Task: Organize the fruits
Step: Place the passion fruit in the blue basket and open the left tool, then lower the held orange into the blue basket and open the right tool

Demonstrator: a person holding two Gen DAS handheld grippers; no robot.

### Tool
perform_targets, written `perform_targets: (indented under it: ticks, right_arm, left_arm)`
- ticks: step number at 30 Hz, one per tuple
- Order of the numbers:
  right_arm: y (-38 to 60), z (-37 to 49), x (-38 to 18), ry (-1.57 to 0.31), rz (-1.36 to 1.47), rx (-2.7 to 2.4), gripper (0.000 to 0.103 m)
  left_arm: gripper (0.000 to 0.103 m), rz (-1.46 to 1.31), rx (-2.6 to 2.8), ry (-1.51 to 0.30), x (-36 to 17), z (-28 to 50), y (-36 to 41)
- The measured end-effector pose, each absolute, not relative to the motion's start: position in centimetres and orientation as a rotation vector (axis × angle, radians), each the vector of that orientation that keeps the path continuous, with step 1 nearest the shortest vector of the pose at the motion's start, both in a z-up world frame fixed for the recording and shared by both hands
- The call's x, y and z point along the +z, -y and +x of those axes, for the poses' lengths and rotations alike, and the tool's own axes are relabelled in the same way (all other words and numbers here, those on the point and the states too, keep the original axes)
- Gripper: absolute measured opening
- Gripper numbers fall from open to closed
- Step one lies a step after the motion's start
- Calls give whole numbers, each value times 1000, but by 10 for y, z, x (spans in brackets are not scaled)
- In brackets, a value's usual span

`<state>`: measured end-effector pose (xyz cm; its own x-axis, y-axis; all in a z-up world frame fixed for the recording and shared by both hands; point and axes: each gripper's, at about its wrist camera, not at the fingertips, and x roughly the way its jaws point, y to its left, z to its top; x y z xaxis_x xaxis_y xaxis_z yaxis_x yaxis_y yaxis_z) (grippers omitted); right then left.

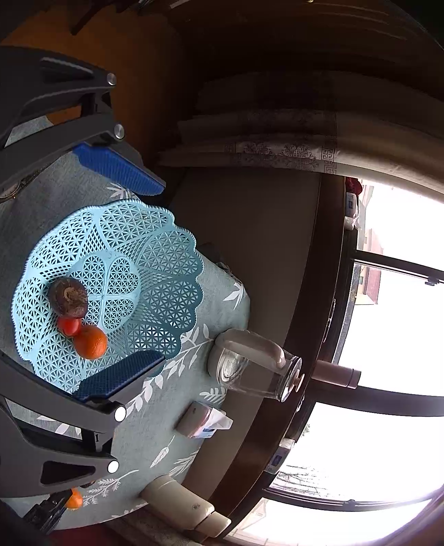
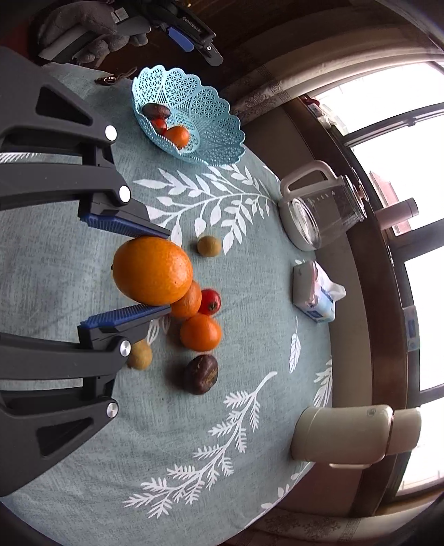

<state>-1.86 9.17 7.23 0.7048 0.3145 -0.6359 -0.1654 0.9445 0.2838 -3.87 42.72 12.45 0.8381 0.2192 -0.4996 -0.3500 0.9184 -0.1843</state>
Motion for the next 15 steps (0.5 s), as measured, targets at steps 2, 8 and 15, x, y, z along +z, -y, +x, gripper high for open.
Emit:
perform_targets:
  ticks: [2,8,15]
  right_arm:
    - [-109,-16,76,-744,204,313,38]
    - [-164,-11,89,-728,142,419,38]
    - [-218,1,98,-720,109,516,38]
  left_arm:
    - [96,-280,306,-494,125,-39,-429]
    - [96,-301,301,-494,127,-40,-434]
    - [96,-306,292,-496,126,-40,-434]
